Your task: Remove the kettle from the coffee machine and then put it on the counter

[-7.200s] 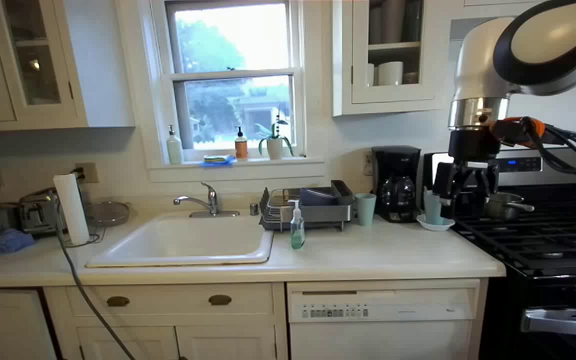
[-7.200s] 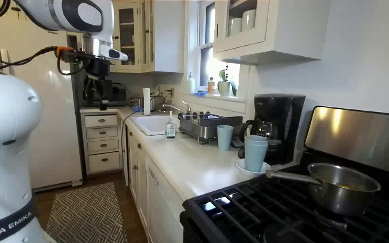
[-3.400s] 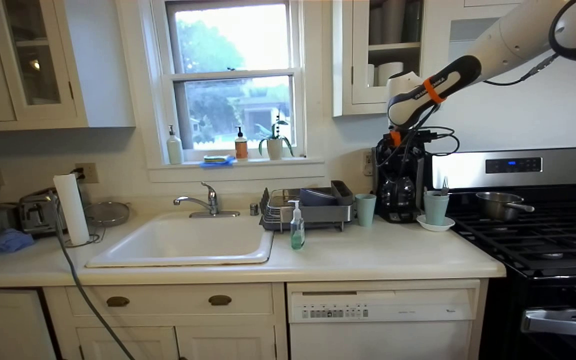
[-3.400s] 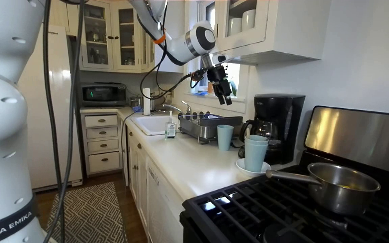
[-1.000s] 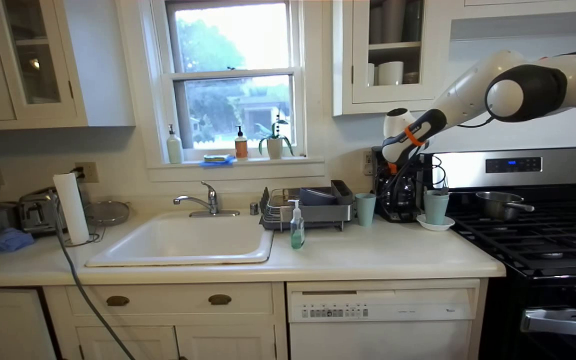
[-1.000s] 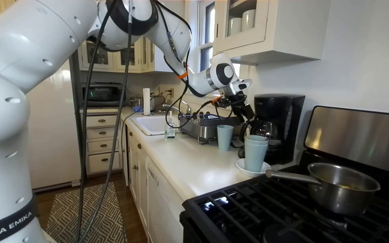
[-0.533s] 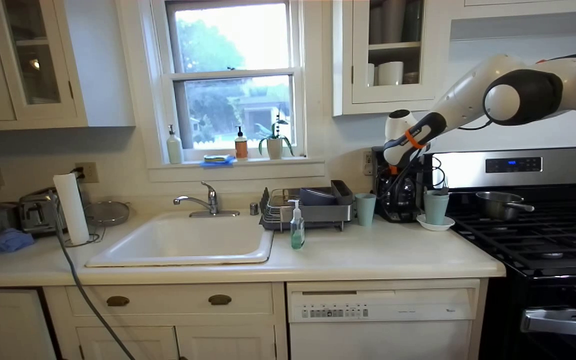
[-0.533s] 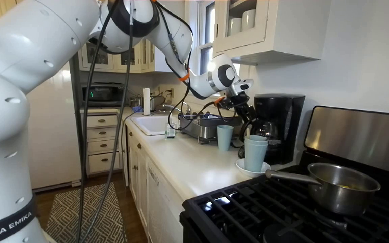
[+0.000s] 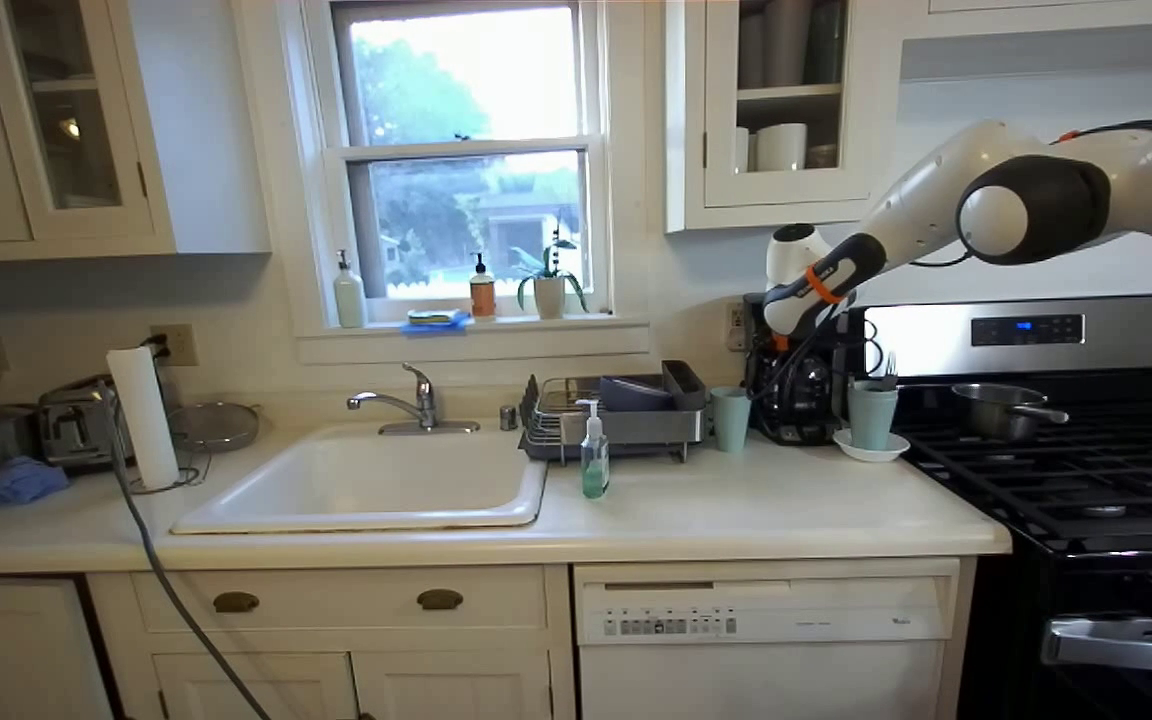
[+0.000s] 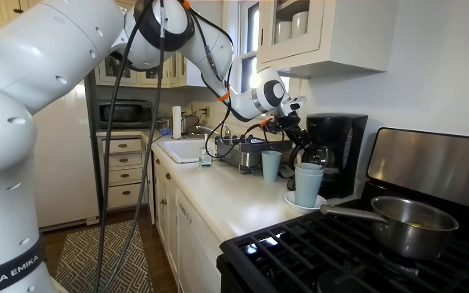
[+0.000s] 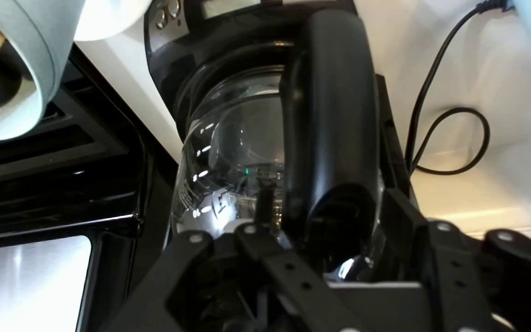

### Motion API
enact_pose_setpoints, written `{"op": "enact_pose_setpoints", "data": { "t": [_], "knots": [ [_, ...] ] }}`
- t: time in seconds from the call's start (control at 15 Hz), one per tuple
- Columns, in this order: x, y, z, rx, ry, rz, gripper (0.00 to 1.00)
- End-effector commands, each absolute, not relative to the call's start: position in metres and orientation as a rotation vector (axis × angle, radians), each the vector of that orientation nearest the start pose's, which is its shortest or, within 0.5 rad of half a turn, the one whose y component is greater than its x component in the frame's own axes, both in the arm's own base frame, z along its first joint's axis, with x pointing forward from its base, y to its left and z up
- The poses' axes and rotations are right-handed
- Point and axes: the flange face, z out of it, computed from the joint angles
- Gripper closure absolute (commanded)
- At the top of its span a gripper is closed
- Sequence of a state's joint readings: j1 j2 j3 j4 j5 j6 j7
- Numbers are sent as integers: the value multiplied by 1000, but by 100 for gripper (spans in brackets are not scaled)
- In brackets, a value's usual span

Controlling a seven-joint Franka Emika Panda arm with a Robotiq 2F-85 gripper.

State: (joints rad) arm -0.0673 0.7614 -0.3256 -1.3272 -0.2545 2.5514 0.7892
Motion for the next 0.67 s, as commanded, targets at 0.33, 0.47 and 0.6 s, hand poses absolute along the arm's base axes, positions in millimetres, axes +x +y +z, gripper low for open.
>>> {"op": "enact_pose_setpoints", "data": {
  "t": [0.33, 0.47, 0.6],
  "knots": [
    [755, -228, 348, -2914, 1501, -989, 71],
    [753, -230, 346, -2907, 1532, -971, 75],
    [752, -230, 346, -2904, 1544, -970, 78]
  ]
}}
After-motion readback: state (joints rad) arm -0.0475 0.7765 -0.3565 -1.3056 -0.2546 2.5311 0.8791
